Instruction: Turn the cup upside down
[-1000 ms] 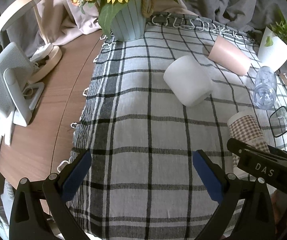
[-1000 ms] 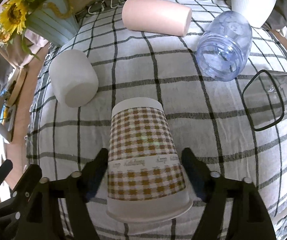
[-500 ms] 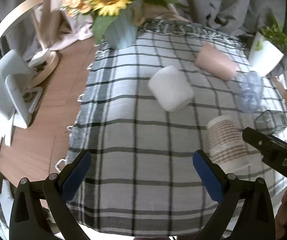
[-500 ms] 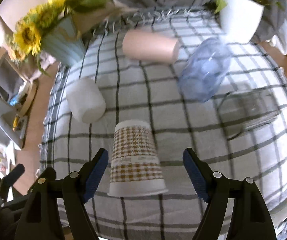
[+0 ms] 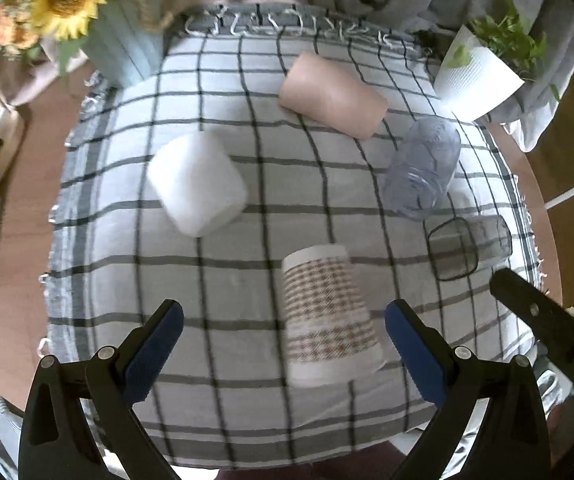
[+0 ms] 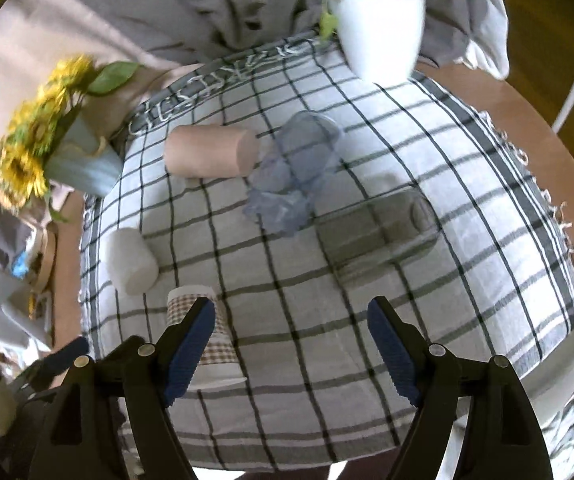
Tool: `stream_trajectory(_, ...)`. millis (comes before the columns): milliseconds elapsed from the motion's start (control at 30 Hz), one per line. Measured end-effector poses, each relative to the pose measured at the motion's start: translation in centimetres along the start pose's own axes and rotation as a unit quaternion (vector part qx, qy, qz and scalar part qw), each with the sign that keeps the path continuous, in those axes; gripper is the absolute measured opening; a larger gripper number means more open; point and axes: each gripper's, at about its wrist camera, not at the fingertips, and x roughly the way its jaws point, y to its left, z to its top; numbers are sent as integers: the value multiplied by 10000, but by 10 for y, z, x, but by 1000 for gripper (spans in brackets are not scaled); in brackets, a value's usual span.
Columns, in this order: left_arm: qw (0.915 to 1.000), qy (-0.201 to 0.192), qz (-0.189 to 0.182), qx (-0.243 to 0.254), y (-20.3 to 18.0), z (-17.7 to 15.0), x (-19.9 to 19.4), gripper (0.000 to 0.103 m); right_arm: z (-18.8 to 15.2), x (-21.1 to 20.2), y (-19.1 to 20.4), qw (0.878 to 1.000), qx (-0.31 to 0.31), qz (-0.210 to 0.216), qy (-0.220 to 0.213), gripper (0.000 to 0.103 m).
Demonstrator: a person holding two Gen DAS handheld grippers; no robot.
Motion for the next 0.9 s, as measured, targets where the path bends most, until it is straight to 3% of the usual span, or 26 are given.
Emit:
stream_trajectory(400,9973,631,297,226,-31,27,48,97,19,8,-40,9987,500,-29,109,79)
stream_trajectory(600,9941,1027,315,131,-27,30,73,82,24,15,-51,9976,668,-82,167,79)
stream_trajectory(800,9932,1107,336,124,-25,33,83,71,26,21,-51,9976,659,-110,201,79)
stream_trajectory(867,9929,1149,292,106,-24,33,85,61,25,22,-50,9976,644,-109,216,79)
stream_trajectory(900,9928,1166,253,88,-23,33,85,60,24,23,-50,9977,637,-109,227,79)
